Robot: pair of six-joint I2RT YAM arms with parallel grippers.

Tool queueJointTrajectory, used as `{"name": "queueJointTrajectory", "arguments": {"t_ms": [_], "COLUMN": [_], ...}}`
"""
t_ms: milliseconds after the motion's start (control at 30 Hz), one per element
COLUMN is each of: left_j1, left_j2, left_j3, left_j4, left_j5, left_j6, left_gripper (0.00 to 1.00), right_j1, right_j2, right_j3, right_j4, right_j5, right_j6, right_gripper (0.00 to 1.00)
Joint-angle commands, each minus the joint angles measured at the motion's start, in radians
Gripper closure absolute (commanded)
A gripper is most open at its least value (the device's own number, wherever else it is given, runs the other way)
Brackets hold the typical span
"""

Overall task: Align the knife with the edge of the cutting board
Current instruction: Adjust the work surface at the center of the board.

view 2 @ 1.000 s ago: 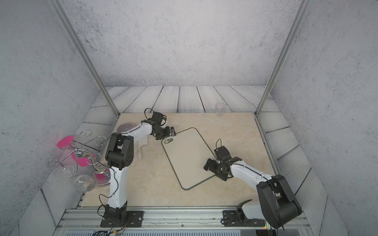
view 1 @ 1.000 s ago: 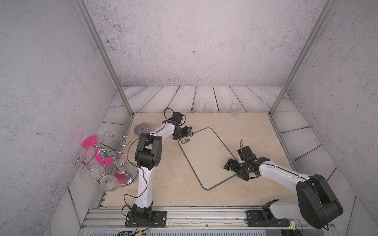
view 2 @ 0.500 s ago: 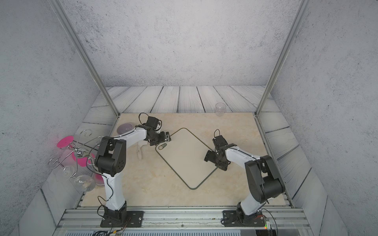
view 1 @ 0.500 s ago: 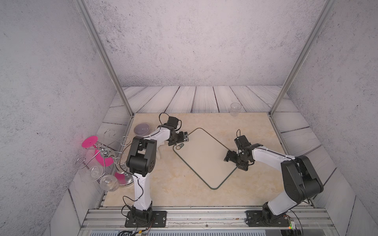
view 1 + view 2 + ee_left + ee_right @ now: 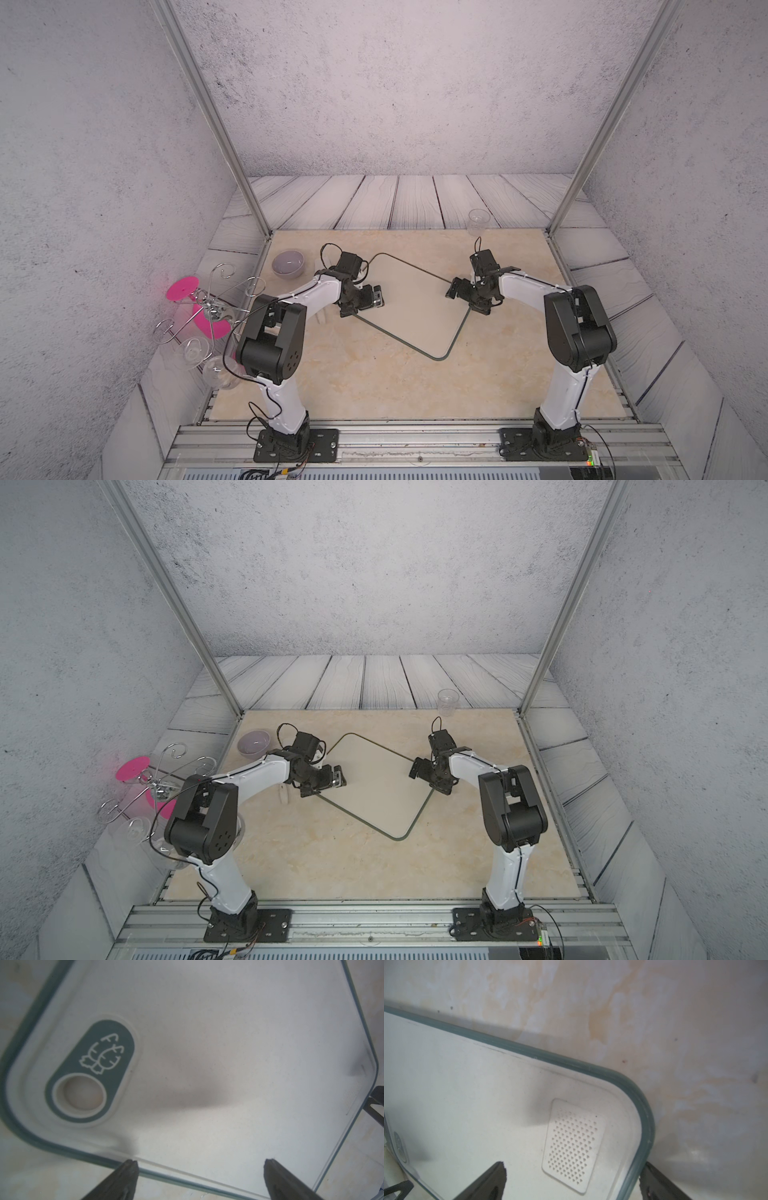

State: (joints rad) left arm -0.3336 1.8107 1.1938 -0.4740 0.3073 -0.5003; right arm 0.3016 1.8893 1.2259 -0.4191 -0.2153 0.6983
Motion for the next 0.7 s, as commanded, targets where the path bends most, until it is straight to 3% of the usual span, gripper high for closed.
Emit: {"name": "queueJointTrajectory", "arguments": {"t_ms": [0, 400, 667], "left_j1": [0.028, 0.131, 0.136], "left_j2": [0.002, 0.229, 0.323], "left_j3": [0.077, 0.323, 0.361], "left_j4": [-0.042, -0.049, -0.062], "left_j5": [-0.064, -0.046, 0.008], "left_j6": [0.025, 0.078, 0.081], "left_gripper": [0.00, 0.00, 0.00], "right_j1": [-0.004, 0.040, 0.076], "right_j2": [-0.019, -0.218, -0.200], "right_j3": [-0.005, -0.256, -0.295], "right_j4": [-0.032, 0.105, 0.144], "right_j5": [0.001, -0.055, -0.094], "right_j6": [-0.022, 0.069, 0.102], "right_gripper": [0.01, 0.01, 0.01]}}
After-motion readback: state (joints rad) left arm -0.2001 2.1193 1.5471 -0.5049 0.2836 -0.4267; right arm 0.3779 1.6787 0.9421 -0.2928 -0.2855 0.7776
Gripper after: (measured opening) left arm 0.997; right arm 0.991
